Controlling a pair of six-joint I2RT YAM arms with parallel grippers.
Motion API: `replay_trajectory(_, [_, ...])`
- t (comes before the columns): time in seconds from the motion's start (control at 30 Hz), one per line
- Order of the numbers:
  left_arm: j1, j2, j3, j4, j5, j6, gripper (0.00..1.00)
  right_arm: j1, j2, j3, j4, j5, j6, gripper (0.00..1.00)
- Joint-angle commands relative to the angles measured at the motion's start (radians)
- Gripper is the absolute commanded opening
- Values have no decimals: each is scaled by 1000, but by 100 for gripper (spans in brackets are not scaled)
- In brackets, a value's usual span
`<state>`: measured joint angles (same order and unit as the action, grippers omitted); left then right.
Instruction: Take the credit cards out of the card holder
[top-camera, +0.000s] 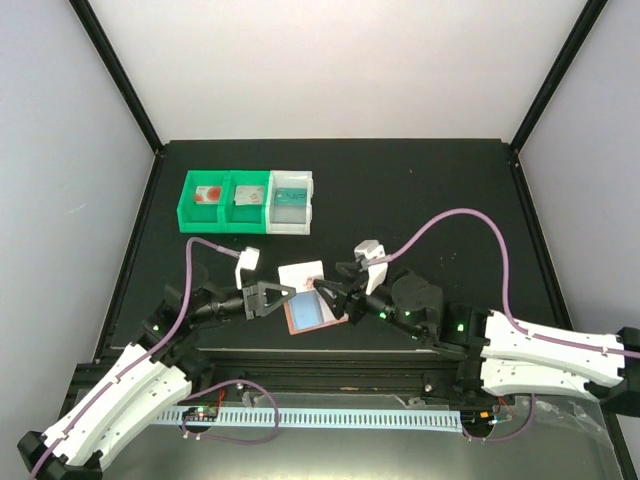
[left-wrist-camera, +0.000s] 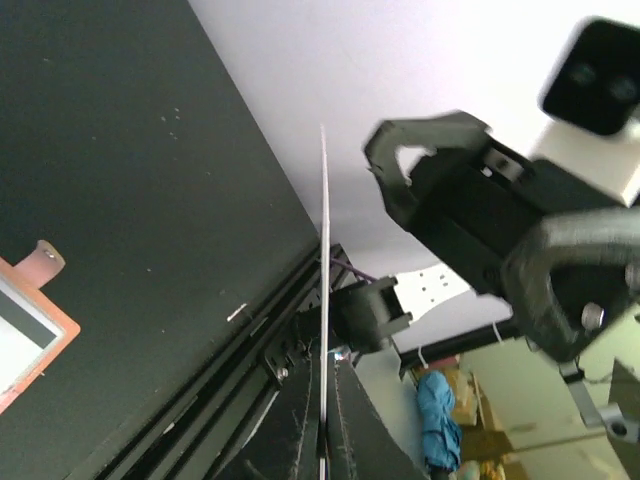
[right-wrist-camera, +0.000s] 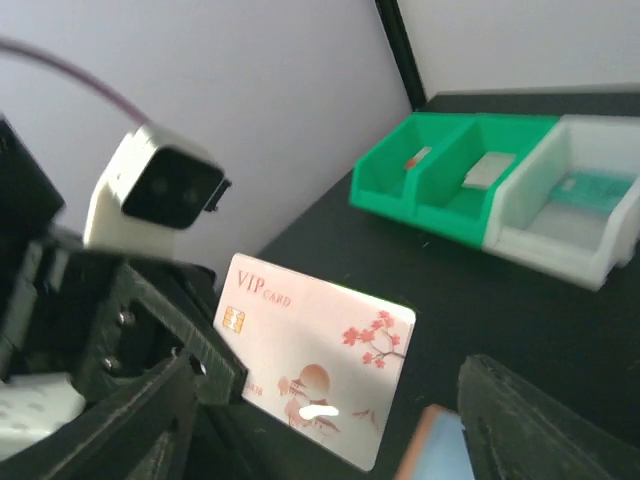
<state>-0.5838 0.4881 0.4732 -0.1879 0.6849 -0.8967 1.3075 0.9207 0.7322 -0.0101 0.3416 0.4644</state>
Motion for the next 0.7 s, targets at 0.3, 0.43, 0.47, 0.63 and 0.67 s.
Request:
replay_trajectory(0.3, [-2, -50, 40, 116, 232, 41, 2, -165, -95, -17, -57, -358, 389, 78])
replay_trajectory(0.43, [-1, -54, 16, 203, 275, -16, 2, -165, -100, -20, -15, -418, 413, 77])
replay_trajectory(0.47, [-2, -56, 4, 228, 281, -30, 2, -165, -99, -24, -5, -427, 421, 76])
replay_trajectory(0.63, [-1, -38, -25, 263, 304, -54, 2, -165, -96, -72, 90, -475, 456, 50])
replay_trajectory(0.67, [-1, -33, -25, 278, 312, -62, 1, -165, -95, -78, 100, -471, 464, 39])
